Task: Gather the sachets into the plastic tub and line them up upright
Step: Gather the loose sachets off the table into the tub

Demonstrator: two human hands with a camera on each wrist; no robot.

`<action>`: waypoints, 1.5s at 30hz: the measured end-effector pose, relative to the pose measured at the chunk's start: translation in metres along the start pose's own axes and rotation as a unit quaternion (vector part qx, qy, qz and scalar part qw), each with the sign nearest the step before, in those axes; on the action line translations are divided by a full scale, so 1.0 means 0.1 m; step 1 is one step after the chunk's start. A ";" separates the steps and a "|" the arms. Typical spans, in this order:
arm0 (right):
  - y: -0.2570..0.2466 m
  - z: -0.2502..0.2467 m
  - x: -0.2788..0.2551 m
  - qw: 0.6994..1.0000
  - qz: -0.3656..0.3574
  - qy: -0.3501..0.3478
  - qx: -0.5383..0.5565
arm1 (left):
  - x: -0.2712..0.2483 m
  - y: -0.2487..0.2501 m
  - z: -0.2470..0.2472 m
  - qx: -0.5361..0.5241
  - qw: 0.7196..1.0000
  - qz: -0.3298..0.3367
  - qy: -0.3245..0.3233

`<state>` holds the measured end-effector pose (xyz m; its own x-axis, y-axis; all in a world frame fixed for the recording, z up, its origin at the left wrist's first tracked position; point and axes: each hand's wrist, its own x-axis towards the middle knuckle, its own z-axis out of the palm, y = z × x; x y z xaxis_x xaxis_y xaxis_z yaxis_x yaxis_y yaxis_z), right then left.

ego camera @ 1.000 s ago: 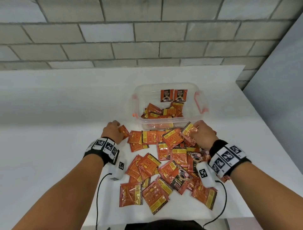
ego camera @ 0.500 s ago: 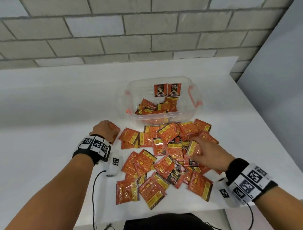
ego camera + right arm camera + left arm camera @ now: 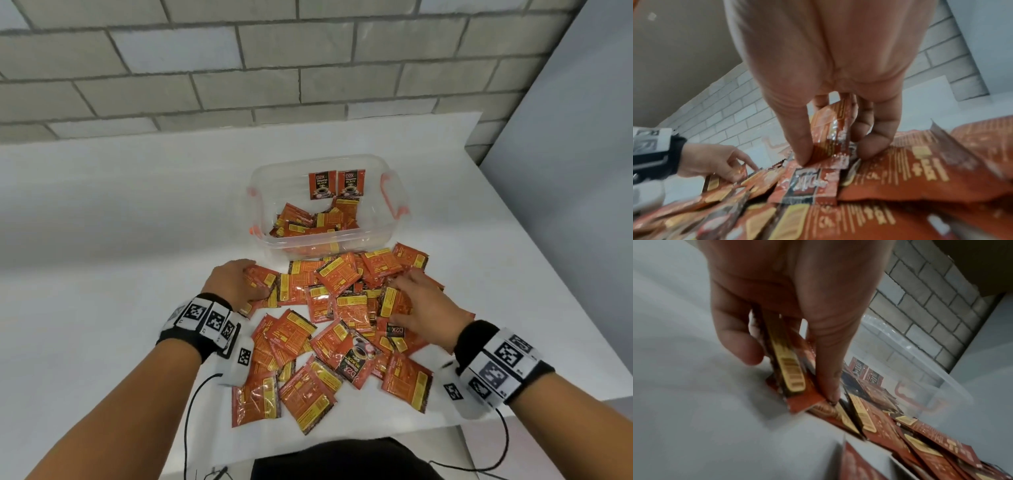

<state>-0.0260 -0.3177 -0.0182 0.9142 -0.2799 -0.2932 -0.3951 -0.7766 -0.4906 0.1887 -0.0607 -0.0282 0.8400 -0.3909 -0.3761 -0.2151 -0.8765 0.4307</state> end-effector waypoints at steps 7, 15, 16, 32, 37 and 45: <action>0.27 -0.27 -0.08 0.970 0.082 0.045 0.226 | 0.06 -0.01 0.05 0.055 0.998 -0.006 0.024; 0.27 -0.11 0.06 0.989 0.108 -0.010 0.104 | 0.09 0.05 0.06 0.013 0.999 -0.034 0.023; 0.26 -0.10 0.08 0.989 0.101 0.000 0.105 | 0.08 0.05 0.05 0.001 0.999 -0.032 0.029; 0.39 -0.61 -0.20 0.945 0.112 0.086 0.294 | -0.32 0.28 -0.21 -0.225 0.970 0.092 -0.015; 0.56 -0.43 -0.25 0.973 0.162 0.032 0.164 | -0.21 0.35 0.08 -0.060 0.995 0.052 -0.064; 0.64 -0.24 -0.25 0.981 0.186 0.021 0.039 | -0.13 0.46 0.26 0.049 0.998 0.045 -0.006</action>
<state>-0.0724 -0.3739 -0.0231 0.7069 -0.5609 -0.4309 -0.7072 -0.5701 -0.4181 0.1553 -0.1033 -0.0250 0.8092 -0.4728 -0.3488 -0.3388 -0.8605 0.3806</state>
